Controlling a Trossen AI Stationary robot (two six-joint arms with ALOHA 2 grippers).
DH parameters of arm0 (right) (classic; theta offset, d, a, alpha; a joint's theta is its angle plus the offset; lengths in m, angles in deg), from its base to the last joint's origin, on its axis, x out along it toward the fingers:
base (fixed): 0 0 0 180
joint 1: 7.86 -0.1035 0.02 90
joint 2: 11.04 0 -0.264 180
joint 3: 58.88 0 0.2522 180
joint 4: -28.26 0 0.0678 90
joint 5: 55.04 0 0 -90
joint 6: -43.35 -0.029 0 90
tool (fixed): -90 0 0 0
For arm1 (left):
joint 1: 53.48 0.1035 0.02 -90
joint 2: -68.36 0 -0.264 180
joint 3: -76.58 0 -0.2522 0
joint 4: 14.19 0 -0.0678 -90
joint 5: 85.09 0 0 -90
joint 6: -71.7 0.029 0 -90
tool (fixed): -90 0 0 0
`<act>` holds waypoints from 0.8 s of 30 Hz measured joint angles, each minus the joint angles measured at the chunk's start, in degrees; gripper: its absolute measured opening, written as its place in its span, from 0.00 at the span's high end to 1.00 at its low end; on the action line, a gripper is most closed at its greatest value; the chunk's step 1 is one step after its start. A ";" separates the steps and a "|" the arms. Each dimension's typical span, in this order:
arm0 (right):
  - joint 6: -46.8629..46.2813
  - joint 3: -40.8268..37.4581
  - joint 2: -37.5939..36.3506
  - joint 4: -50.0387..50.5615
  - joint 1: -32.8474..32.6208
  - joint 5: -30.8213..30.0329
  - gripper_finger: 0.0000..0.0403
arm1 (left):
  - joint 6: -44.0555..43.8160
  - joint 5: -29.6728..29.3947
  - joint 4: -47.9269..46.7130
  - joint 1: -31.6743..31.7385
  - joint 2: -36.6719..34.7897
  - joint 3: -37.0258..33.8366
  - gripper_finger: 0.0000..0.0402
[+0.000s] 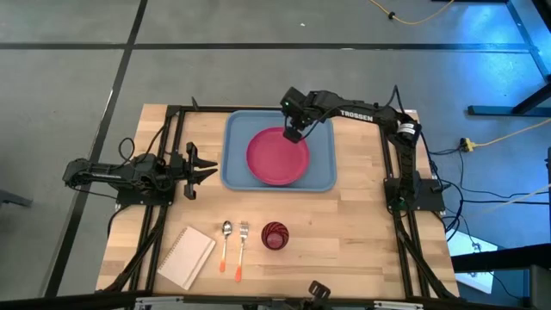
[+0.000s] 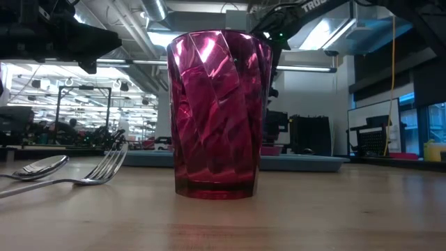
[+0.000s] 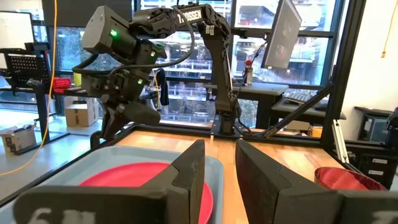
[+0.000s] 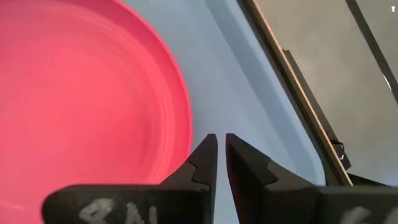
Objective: Pick and place plate/cup/fork/spoon on tray
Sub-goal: Put the red glass on the blue serving tray to the top left of the pink plate
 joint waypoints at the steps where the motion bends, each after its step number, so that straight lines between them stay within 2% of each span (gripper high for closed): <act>1: 0.00 0.56 -0.19 2.08 0.00 -0.01 0.90 | -0.01 0.00 0.00 0.00 0.00 -0.01 0.79; 8: -7.44 8.63 -2.89 21.10 -0.98 -3.30 0.90 | -0.01 -0.02 0.00 0.00 -0.02 0.00 0.79; 15: -18.70 9.92 -7.18 40.38 -8.76 -3.11 0.90 | -0.04 0.00 0.00 -0.01 -0.02 0.00 0.79; 20: -22.68 4.20 -13.57 38.72 -18.19 -5.82 0.90 | -0.07 0.02 -0.02 -0.02 0.00 0.01 0.79; 24: -33.92 -5.26 -19.61 38.39 -26.50 -11.89 0.90 | -0.11 0.30 -0.02 -0.02 -0.02 0.00 0.79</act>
